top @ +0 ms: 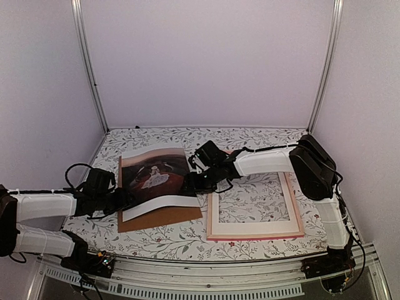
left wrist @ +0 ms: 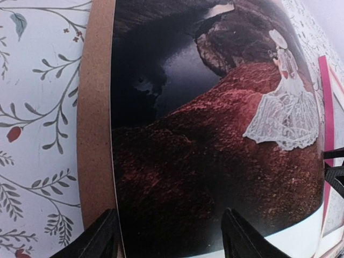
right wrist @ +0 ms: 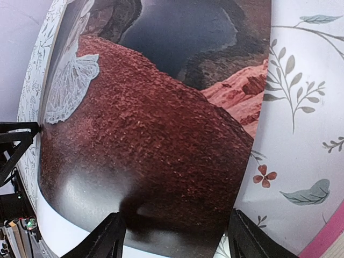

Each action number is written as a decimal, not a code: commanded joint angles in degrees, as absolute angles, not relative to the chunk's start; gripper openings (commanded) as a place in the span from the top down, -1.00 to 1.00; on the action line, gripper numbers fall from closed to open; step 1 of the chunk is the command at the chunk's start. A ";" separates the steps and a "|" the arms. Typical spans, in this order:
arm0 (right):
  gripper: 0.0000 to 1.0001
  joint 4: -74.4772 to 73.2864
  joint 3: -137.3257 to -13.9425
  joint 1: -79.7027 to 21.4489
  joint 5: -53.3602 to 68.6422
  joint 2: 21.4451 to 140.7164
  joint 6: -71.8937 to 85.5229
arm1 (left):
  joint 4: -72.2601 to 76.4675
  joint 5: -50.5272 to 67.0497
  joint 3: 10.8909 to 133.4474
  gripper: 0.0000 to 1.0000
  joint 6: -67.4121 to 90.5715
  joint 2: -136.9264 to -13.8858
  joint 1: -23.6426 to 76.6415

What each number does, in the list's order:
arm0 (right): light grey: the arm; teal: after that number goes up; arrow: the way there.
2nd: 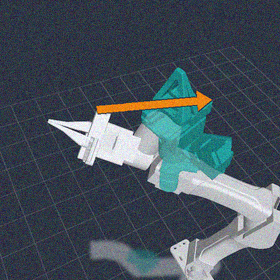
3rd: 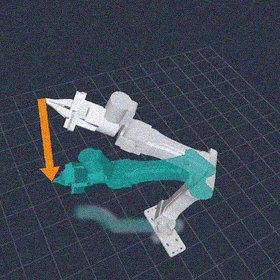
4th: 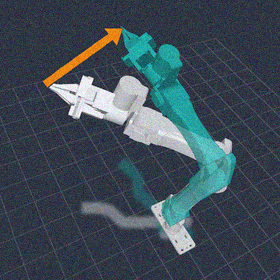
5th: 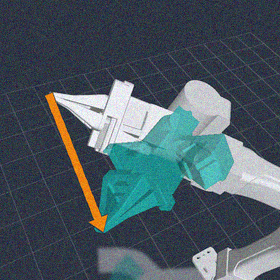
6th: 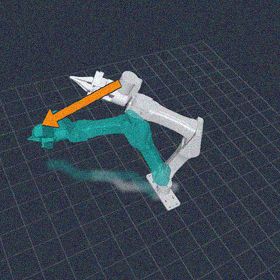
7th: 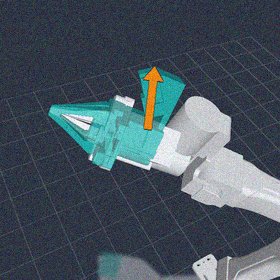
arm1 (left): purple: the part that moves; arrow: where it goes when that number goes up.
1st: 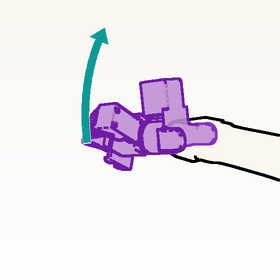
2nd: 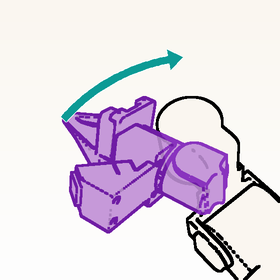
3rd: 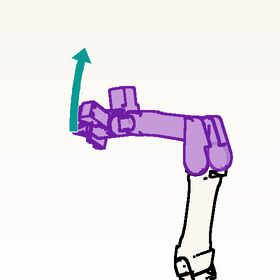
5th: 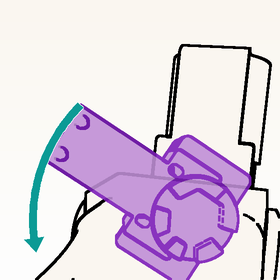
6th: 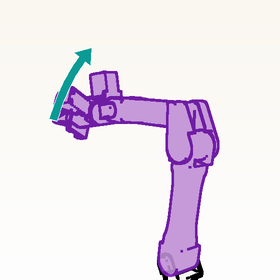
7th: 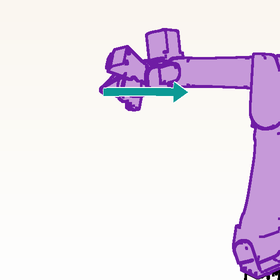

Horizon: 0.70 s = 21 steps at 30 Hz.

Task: Put the photo into the frame
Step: Pick up the photo from the backboard.

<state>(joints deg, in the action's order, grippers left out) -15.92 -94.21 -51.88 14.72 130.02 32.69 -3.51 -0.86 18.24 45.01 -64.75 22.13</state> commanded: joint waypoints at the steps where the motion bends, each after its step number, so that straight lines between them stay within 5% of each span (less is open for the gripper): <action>1: -0.36 -18.41 -91.62 -51.43 14.35 129.08 34.19 | -2.40 2.40 16.38 -0.35 45.79 -64.17 22.81; 21: -0.36 -17.23 -90.53 -51.26 15.47 129.25 33.89 | 8.31 6.72 13.53 -0.36 47.39 -53.29 21.70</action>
